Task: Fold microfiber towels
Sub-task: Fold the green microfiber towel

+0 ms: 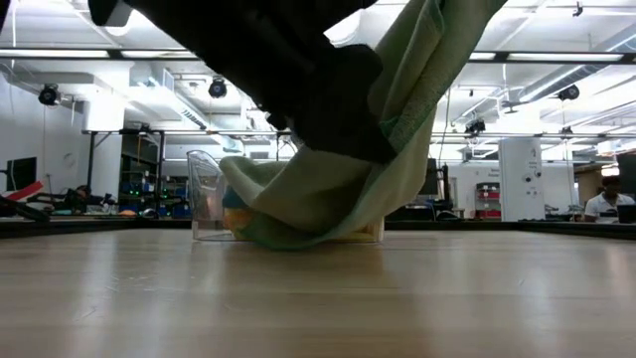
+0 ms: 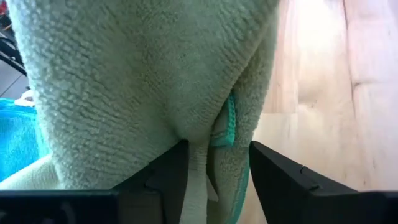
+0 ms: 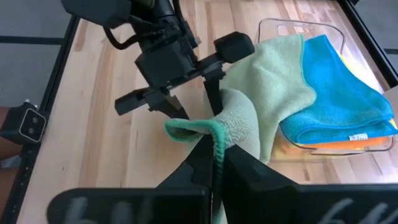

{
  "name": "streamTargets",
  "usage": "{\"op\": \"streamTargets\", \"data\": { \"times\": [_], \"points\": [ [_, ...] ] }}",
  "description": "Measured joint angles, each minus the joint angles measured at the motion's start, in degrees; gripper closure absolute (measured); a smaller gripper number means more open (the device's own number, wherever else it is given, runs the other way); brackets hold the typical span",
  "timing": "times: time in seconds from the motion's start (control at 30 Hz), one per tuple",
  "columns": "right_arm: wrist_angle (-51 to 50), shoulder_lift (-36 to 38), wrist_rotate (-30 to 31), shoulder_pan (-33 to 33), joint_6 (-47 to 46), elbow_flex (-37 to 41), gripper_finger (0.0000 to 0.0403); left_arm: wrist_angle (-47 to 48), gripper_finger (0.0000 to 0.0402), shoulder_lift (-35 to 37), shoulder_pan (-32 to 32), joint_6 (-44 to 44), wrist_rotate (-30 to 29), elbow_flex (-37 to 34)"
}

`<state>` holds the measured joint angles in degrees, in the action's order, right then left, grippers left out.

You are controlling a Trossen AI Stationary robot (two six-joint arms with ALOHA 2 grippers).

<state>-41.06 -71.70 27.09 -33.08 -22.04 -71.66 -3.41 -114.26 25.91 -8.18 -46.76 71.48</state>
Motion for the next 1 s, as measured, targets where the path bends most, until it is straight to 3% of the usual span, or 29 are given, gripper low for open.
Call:
{"op": "streamTargets", "data": {
  "times": [0.3, 0.6, 0.77, 1.0],
  "points": [
    [-0.05, 0.02, 0.02, 0.0, 0.0, 0.73, 0.0394, -3.71, 0.0312, 0.0, 0.24, 0.07, 0.4, 0.35],
    [-0.04, 0.02, 0.02, 0.0, 0.0, 0.96, 0.0394, -5.29, 0.033, 0.0, 0.22, 1.41, 0.79, 0.26],
    [-0.12, 0.02, 0.02, 0.0, 0.11, 1.54, 0.0394, -5.7, 0.039, 0.0, 0.82, 3.46, 1.42, 0.8],
    [1.48, 0.02, 1.28, -0.02, 0.37, 5.99, 0.0394, -8.11, 0.0401, 1.0, 4.42, 4.65, -2.97, 0.85]
  ]
}}
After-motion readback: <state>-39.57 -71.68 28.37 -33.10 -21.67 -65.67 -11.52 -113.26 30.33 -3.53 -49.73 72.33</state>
